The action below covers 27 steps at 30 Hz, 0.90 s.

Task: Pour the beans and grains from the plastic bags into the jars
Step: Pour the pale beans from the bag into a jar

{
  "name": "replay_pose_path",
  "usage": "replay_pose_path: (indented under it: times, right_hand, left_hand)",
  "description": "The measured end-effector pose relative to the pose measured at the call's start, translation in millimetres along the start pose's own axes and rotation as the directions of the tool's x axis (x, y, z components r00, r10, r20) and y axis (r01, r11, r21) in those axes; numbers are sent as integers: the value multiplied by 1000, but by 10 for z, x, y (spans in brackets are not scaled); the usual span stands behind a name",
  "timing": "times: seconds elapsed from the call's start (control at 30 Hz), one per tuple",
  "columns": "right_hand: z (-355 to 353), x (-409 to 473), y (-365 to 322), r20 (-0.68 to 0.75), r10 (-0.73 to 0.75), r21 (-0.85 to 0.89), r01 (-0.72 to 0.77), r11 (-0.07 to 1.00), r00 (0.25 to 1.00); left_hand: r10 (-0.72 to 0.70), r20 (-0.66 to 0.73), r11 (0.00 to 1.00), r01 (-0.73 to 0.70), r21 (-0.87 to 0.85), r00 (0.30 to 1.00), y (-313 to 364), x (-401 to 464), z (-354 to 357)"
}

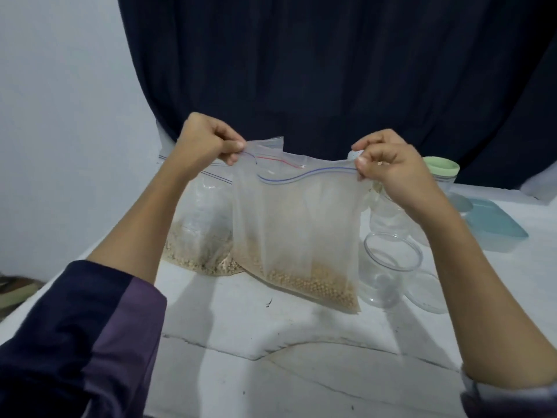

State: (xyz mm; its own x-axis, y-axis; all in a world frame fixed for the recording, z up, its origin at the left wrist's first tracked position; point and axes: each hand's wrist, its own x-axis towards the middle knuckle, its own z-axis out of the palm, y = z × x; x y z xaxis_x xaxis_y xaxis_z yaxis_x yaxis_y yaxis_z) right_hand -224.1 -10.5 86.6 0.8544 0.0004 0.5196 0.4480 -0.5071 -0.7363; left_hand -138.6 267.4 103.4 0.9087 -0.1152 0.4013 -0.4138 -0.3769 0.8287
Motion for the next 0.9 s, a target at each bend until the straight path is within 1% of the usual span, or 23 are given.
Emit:
replay_pose_path:
  times: [0.03,0.07,0.13,0.17,0.2,0.23,0.3,0.43,0.53,0.63,0.7,0.77,0.83,0.9]
  right_hand:
    - [-4,23,42,-10,8,-88,-9,996,1000]
    - [-6,48,85,-6,31,-216,-31,976,1000]
    - [-12,107,195,33,156,-463,-123,878,987]
    - [1,116,235,41,236,-537,-178,824,971]
    - [18,114,248,42,287,-578,-211,788,957]
    - [41,111,235,49,315,-585,-228,778,948]
    - [112,124,140,75,321,-509,-240,827,944]
    - [361,289,-143,234,293,-394,-185,900,927]
    - [644,447,-270,336,287,-442,-118,889,897]
    - [930,563,-314,422,302,-532,-35,846,855]
    - [1056,600,-321,456,323,-564,-12,826,829]
    - [1106,624,-318,484,321,-558,4,830,814]
    - [1131,663,-292,474,297,-521,-8,854,829]
    - [1143,696,-274,430,287,-505,-35,862,856]
  left_hand:
    - [-23,-4,1000,23,3,1000,-17,-25,-27]
    - [-46,7,999,45,15,999,-42,-54,-46]
    - [-89,58,994,85,69,994,-116,-112,-32]
    - [-107,76,991,100,91,991,-157,-139,-13]
    - [-116,81,989,107,100,990,-191,-155,7]
    - [-117,76,989,109,98,990,-215,-162,24]
    - [-110,67,990,104,93,992,-233,-159,46]
    - [-104,65,989,96,116,992,-211,-117,90]
    - [-103,74,988,93,121,992,-196,-96,137]
    - [-82,98,991,71,111,992,-187,-82,168]
    - [-53,122,994,40,103,991,-183,-75,180]
    - [-28,133,997,18,77,991,-195,-68,186]
    - [-18,127,999,12,49,992,-230,-67,176]
    - [-20,138,1000,18,16,990,-293,-76,163]
